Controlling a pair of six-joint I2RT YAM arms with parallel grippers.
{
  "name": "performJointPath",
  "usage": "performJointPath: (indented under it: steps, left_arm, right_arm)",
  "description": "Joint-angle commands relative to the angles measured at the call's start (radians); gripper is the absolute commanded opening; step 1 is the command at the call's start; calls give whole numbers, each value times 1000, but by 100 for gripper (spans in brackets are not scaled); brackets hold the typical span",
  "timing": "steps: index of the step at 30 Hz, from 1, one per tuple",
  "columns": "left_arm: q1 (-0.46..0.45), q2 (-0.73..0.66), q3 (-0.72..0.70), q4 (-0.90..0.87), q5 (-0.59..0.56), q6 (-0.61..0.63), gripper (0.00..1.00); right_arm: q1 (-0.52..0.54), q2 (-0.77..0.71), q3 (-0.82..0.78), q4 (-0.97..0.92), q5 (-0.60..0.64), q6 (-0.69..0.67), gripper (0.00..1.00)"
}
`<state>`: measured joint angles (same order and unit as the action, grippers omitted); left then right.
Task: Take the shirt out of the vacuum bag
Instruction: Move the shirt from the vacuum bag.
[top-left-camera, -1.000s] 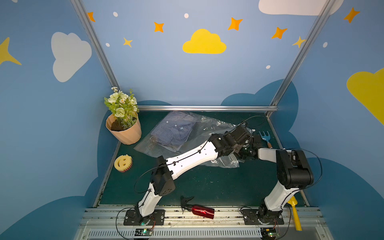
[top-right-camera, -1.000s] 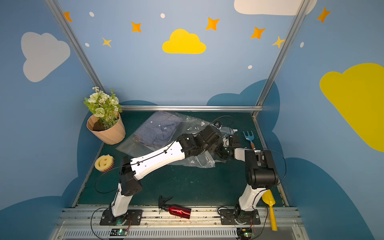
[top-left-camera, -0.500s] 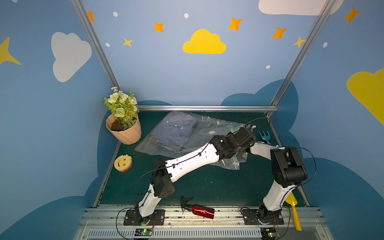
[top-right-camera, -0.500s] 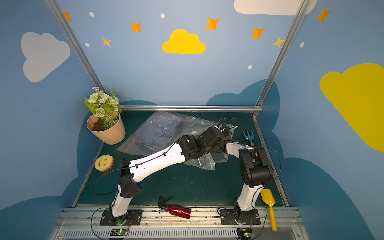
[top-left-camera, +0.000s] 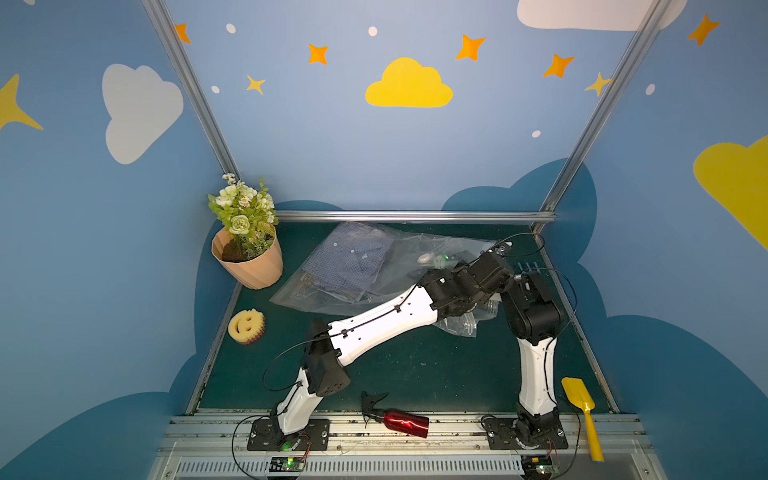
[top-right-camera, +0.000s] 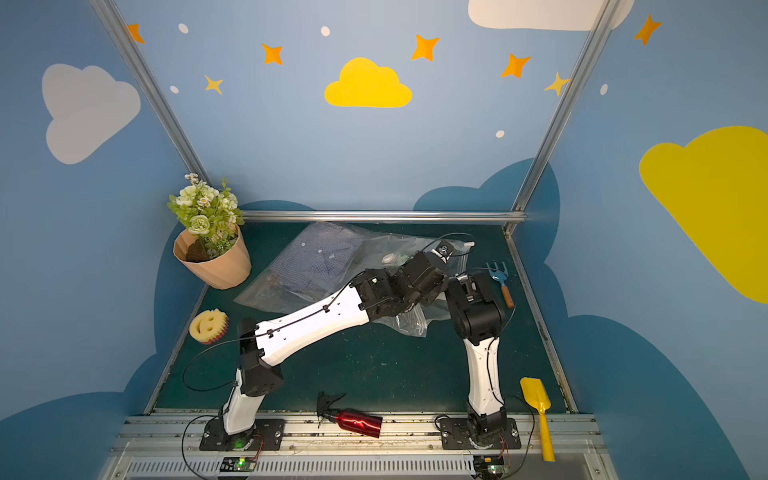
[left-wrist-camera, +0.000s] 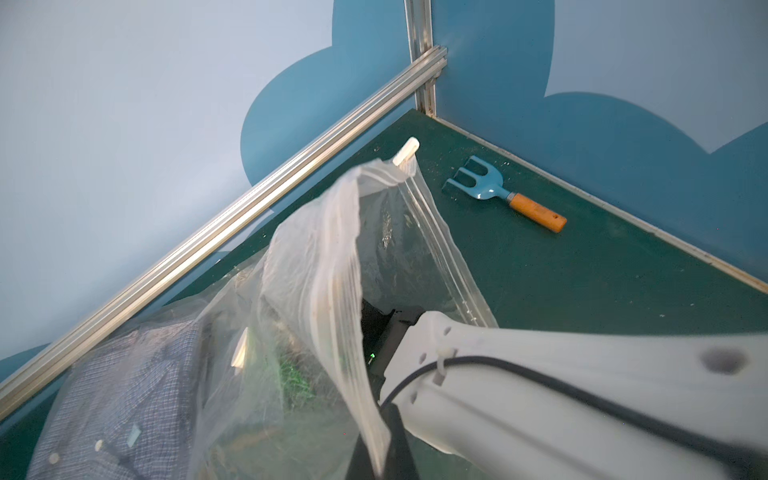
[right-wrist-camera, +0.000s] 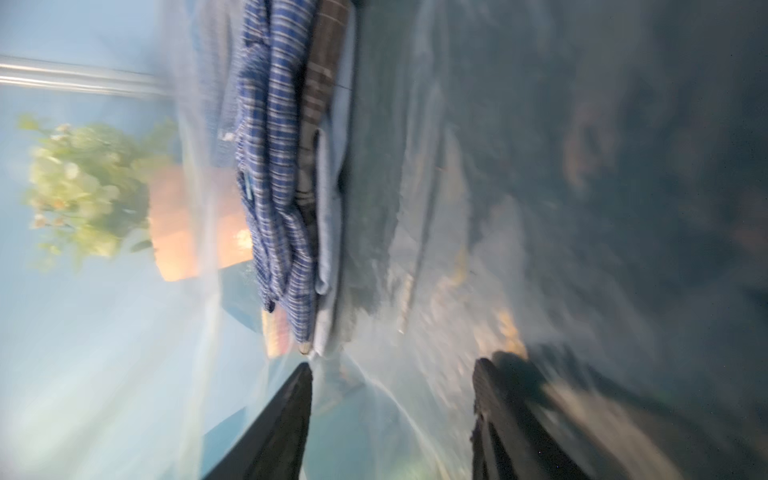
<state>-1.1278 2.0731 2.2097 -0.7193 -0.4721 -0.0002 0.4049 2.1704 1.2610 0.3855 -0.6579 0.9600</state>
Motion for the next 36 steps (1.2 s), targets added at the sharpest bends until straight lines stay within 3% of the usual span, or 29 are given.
performJointPath:
  steps: [1,10,18,21,26,36]
  left_arm:
    - [-19,-20,44,75,18,21,4]
    - [-19,-56,-3,85,-5,23,4]
    - [91,-220,-351,213,129,-184,4]
    - [105,-279,-438,287,123,-188,4]
    - [105,-323,-406,284,81,-141,3]
    - [64,-313,-349,299,95,-114,4]
  right_arm:
    - [39,69,33,112,-12,72,61]
    - [49,187,30,396,-11,260,62]
    - [-15,129,-123,461,-37,260,62]
    - [-13,140,-125,477,-56,271,62]
    - [19,180,-105,513,-46,321,62]
    - [96,221,45,347,-7,286,68]
